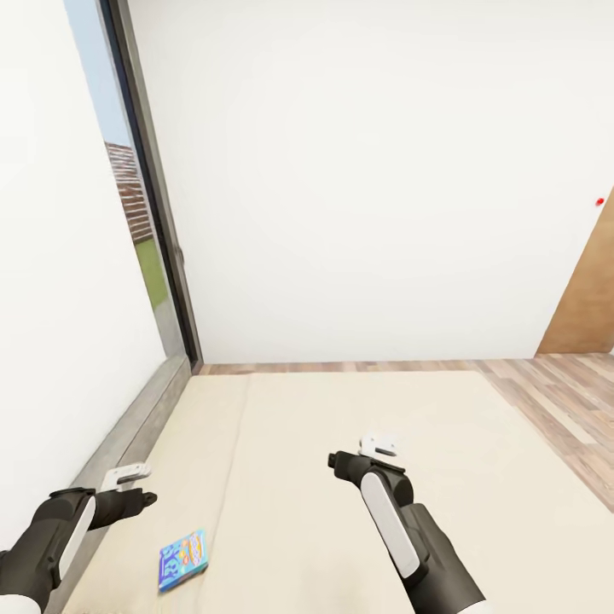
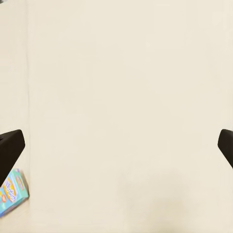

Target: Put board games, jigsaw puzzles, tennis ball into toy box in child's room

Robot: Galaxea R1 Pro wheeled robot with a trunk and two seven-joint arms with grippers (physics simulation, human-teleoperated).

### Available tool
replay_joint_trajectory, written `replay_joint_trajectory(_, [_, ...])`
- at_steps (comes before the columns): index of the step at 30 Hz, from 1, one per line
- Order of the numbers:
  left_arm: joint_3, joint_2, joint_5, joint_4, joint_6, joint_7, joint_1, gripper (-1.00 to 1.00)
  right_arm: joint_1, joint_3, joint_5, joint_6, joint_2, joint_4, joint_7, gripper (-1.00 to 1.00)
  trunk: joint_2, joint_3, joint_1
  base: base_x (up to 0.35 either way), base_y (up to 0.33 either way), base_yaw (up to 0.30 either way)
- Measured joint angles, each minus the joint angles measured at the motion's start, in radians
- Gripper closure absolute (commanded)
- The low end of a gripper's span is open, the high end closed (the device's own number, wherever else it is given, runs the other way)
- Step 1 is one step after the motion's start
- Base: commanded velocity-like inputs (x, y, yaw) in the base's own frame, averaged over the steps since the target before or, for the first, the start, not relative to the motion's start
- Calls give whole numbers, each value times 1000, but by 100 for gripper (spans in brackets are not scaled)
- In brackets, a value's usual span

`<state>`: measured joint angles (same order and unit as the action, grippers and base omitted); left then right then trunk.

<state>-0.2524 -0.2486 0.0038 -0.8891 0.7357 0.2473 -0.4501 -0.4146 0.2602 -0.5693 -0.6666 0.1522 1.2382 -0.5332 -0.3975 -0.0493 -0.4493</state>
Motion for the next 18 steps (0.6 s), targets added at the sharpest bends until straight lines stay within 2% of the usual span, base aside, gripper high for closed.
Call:
replay_joint_trajectory(6, [0,0,0,0,-1,0,0,-100,0,-1,1,4,-4,-1,13,-100,0,-10,0,0,0,0])
replay_joint_trajectory(11, [-1,0,2,1,-2,1,0,-100,0,0,1,43,-10,-1,27,-100,0,-18,0,0,0,0])
replay_joint_trajectory(15, [-2,-1,12,2,-4,11,0,-100,1,1,0,76,-34,2,82,-100,0,-24,0,0,0,0])
replay_joint_trajectory(18, [-3,-2,30,3,-21,44,0,-100,3,0,-3,89,-63,9,170,-100,0,-29,0,0,0,0])
